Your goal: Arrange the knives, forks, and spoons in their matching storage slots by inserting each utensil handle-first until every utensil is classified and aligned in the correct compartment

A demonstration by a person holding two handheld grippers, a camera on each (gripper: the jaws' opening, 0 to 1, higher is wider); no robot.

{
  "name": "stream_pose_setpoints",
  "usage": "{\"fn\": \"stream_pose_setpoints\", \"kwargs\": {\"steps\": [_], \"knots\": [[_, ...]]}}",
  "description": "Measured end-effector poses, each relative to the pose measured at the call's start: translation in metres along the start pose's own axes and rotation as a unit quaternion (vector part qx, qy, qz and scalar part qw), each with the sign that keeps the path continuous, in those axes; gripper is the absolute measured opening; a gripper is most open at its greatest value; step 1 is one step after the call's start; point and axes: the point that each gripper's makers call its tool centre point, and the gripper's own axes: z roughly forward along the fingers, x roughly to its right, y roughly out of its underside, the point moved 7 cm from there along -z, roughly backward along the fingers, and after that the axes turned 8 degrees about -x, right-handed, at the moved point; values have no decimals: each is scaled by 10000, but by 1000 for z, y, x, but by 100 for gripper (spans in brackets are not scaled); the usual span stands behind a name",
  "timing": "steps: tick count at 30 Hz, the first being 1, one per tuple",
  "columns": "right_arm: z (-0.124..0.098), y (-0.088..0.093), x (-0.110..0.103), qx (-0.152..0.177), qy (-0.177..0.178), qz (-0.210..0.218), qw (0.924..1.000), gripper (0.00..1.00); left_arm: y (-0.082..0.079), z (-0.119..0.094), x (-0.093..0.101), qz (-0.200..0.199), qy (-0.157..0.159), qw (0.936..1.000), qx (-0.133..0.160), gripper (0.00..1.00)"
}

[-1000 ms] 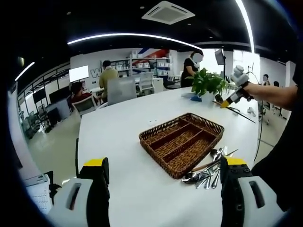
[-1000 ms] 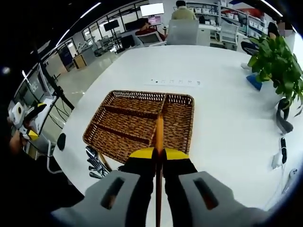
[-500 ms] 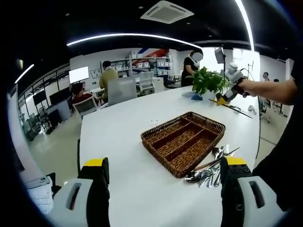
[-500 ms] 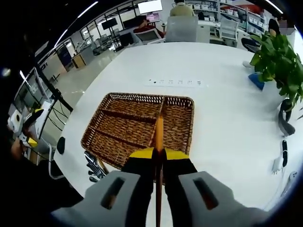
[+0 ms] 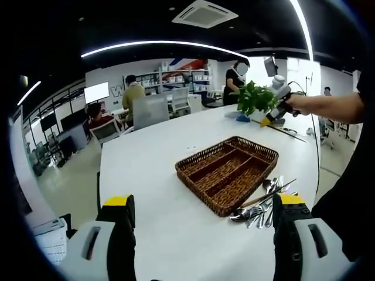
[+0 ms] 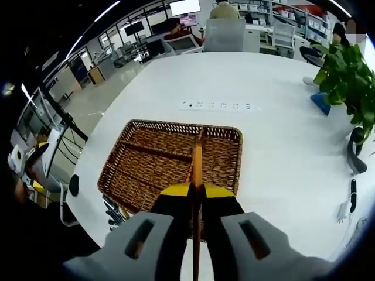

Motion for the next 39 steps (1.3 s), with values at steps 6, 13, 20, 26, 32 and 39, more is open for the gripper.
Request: {"fn": "stream_pose_setpoints", "kwargs": {"steps": [6,13,20,26,32,39], "knots": [[6,-10,2,14,-28,73,10000,4,-5,-3,-3,113,-138,9998,64,100],[14,-21,6,4,11,61,10000,4,-11,-5,-3,244,-224,9992,240,99],[28,-33,9,36,78,52,9999,4,-7,-6,-4,-11,-192,9992,339,100],[36,-50,10,57,88,-3,9999,5,-6,-10,-7,128,-339,9985,415,100],[43,-65,10,36,89,-71,9999,5,-7,-12,-13,101,-494,9976,474,100],[47,-79,14,42,85,-58,9999,5,-6,-14,-15,51,-603,9969,493,100]]}}
